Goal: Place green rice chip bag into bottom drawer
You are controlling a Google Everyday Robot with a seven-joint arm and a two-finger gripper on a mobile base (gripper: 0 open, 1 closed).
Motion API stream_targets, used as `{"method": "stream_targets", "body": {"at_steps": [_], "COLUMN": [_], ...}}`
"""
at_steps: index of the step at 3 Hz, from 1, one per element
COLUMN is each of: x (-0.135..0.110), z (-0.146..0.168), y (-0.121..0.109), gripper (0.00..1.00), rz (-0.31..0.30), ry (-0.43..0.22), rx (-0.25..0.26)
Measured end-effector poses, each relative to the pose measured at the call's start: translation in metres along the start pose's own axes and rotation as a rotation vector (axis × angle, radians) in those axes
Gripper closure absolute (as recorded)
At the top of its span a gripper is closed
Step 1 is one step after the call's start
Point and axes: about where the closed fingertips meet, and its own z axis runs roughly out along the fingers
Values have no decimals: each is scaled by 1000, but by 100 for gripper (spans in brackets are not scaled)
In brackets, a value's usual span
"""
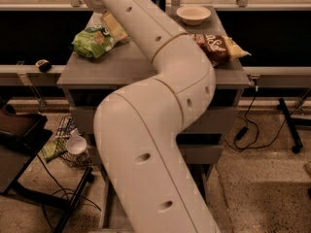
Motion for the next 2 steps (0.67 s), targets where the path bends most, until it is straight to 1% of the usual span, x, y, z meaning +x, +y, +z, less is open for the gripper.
{"method": "stream_targets", "body": {"at_steps": [1, 2], "x": [-10, -31], "z": [31, 54], "y": [1, 1], "gripper": [0, 18], "rz": [-82, -166], "ry": [26, 12], "rx": [-33, -64]}}
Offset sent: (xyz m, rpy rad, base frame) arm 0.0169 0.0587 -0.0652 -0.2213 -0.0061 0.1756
